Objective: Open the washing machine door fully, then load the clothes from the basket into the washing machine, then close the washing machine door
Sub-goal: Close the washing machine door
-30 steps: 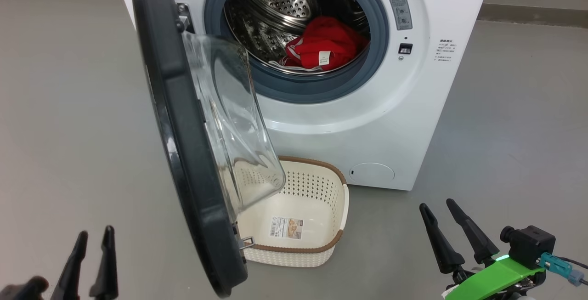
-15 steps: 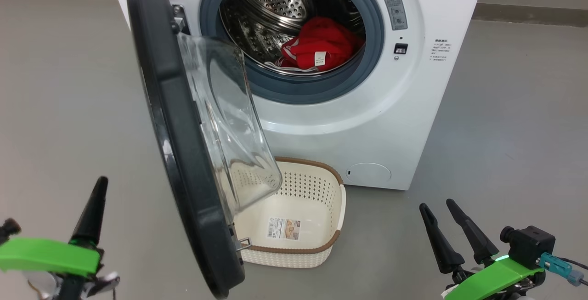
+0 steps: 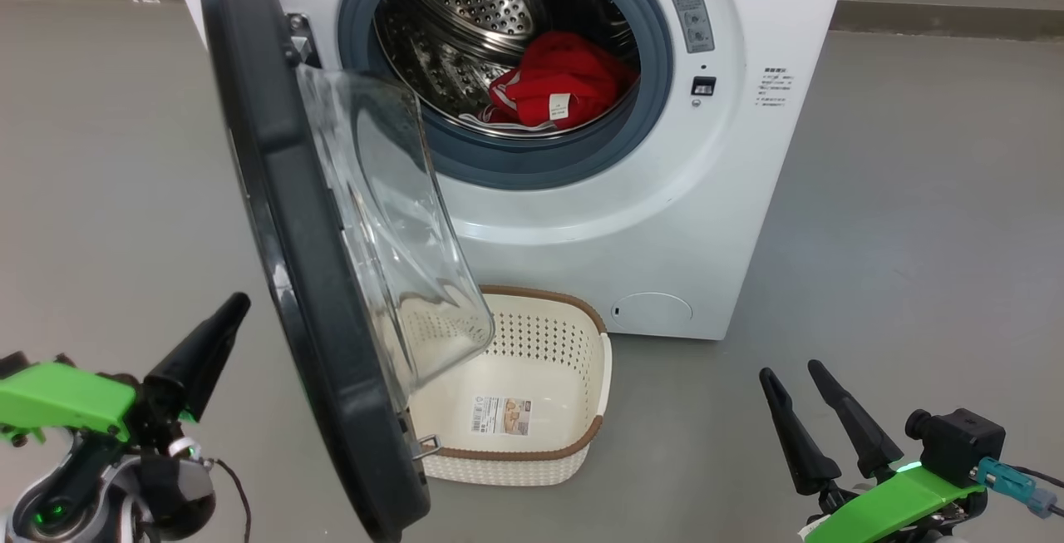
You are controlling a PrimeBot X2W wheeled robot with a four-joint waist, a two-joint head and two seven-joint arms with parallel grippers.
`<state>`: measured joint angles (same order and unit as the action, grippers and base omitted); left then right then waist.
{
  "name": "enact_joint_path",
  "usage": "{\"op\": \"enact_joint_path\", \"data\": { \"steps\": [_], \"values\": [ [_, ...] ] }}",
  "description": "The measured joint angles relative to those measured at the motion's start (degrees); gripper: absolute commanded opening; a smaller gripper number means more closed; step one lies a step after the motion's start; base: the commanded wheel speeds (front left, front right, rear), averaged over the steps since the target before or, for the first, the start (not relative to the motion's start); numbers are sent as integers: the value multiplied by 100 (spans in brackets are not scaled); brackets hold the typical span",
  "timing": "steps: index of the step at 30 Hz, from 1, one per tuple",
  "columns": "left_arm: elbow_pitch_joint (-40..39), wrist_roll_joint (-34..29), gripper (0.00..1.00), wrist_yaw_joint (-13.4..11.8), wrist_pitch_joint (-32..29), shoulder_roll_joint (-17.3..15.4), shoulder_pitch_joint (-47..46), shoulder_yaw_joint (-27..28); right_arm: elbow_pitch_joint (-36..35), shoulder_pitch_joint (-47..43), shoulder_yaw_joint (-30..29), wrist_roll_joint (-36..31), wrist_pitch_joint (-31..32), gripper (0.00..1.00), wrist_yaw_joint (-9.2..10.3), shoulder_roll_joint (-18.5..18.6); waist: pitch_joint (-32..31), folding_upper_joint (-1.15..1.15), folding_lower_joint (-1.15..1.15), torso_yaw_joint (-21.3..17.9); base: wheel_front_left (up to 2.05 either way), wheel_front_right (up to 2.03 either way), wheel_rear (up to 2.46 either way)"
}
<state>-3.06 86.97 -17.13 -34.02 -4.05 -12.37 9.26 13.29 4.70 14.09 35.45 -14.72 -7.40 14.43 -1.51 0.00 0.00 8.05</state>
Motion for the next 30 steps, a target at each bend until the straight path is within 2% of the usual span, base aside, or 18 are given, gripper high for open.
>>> {"op": "enact_joint_path", "data": {
  "steps": [4,8,18,30],
  "values": [
    [-65,136,0,-261,-171,7,-102,-14,-1,0,-3,0,0,100,0,1,6,0,0,-51,0,0,0],
    [-149,176,0,-375,-322,3,-140,-87,0,0,-2,0,0,100,0,0,12,0,0,-108,0,0,0],
    [-338,263,0,-487,-423,12,-193,-199,0,1,-19,0,0,100,0,-18,19,0,0,-315,0,0,0],
    [-542,263,0,-499,-421,44,-192,-394,0,2,-29,0,0,100,0,-29,24,0,0,-769,0,0,0]
  ]
}}
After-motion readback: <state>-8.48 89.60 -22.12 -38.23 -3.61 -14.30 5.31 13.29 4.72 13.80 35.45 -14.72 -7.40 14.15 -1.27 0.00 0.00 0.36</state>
